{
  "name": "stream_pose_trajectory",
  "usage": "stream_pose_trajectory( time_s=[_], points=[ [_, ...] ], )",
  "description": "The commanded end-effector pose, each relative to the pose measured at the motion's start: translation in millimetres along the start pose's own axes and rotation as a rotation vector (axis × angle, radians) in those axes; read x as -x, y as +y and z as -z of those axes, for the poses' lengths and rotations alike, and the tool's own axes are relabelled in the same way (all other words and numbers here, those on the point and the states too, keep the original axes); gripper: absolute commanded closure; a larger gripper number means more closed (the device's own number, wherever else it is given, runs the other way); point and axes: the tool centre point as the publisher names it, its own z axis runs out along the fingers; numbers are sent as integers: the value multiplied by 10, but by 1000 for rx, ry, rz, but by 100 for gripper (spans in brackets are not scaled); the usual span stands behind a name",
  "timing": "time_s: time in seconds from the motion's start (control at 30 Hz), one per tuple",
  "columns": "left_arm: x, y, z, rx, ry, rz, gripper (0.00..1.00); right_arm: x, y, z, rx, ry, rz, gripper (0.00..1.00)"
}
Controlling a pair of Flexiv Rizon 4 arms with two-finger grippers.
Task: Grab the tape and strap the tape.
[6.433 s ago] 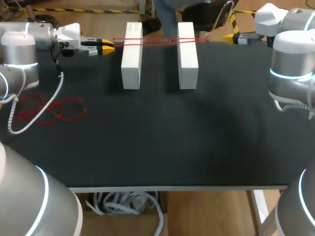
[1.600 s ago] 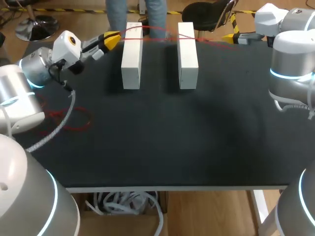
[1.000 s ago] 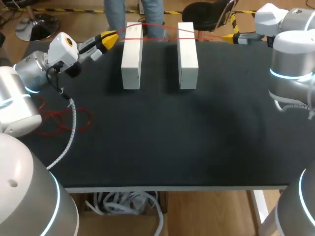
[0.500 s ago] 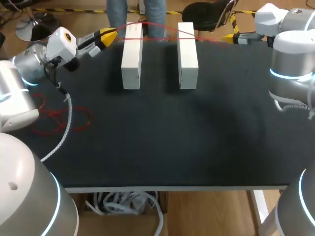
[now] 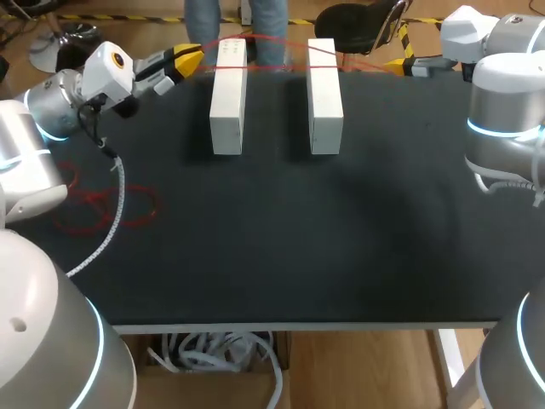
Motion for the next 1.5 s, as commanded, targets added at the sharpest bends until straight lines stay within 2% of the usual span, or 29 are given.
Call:
stream_pose_trajectory(
  time_s=[0.03,1.33,1.5],
  points=[
    [19,-2,-13,-3,6,-2,100,5,-3,5,1,2,0,0],
    [31,-20,-32,-4,20,0,100,5,-3,5,1,2,0,0],
    [31,-20,-32,-4,20,0,100,-26,21,59,22,-42,-195,0]
  ],
)
